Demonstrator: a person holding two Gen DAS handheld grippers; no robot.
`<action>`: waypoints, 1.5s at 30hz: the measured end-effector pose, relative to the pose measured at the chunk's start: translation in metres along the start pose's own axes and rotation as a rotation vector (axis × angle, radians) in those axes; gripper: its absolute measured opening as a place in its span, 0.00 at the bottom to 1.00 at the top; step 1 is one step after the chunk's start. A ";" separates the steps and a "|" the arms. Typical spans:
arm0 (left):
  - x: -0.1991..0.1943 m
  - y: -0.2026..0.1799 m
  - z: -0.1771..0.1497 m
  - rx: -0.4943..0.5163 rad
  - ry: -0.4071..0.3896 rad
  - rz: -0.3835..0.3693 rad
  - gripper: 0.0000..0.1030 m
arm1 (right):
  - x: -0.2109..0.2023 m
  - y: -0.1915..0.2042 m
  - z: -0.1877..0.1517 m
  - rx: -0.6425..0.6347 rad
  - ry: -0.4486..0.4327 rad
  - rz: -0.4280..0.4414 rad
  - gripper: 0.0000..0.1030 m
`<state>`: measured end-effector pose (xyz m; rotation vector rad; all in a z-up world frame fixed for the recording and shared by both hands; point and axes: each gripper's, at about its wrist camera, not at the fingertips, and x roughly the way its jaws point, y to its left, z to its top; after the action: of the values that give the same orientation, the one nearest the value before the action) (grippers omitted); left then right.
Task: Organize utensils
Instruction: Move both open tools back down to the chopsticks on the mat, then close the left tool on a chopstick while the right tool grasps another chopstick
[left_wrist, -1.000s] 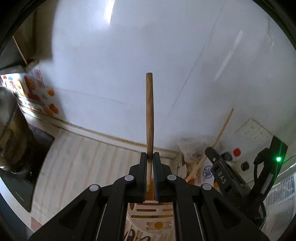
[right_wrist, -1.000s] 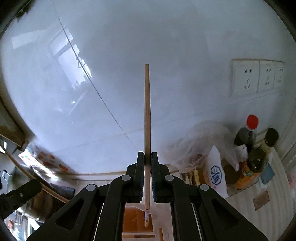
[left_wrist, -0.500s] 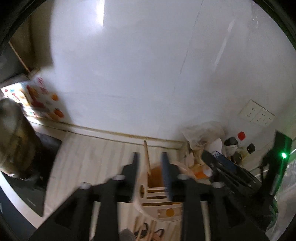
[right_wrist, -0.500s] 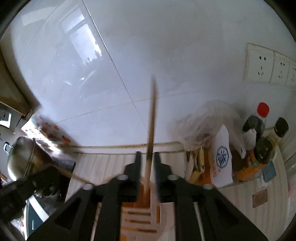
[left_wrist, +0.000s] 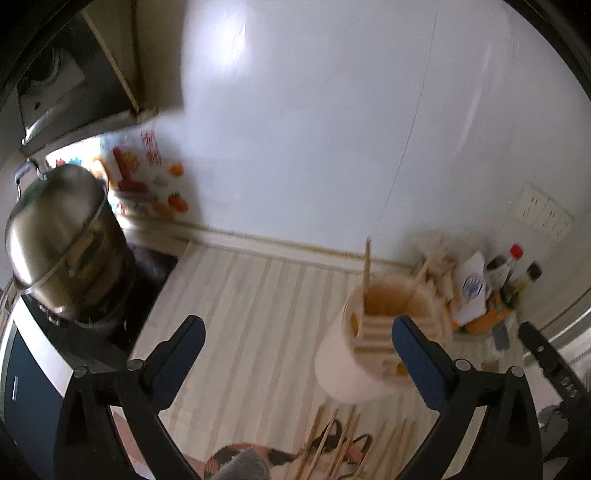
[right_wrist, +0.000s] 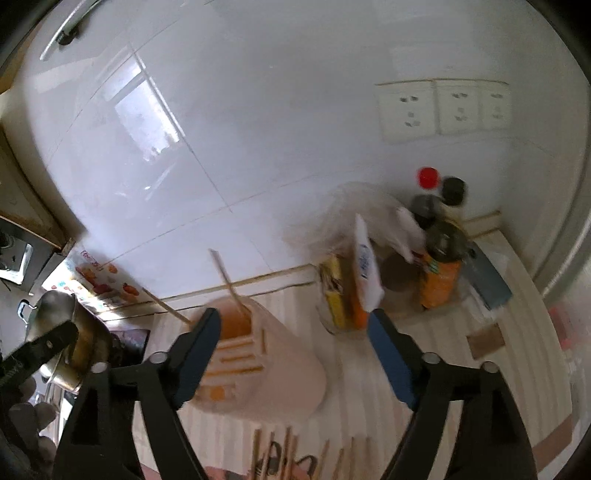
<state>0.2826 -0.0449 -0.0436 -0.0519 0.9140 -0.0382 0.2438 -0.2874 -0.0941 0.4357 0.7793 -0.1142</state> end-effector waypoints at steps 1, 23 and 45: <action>0.003 0.001 -0.006 0.005 0.013 0.009 1.00 | -0.001 -0.003 -0.005 0.000 0.004 -0.010 0.82; 0.151 -0.016 -0.187 0.218 0.481 0.079 0.71 | 0.078 -0.062 -0.162 -0.069 0.480 -0.160 0.52; 0.198 0.007 -0.217 0.051 0.667 -0.029 0.06 | 0.115 -0.092 -0.235 -0.106 0.682 -0.307 0.07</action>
<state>0.2314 -0.0545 -0.3323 -0.0036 1.5785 -0.1100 0.1481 -0.2646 -0.3536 0.2457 1.5164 -0.2136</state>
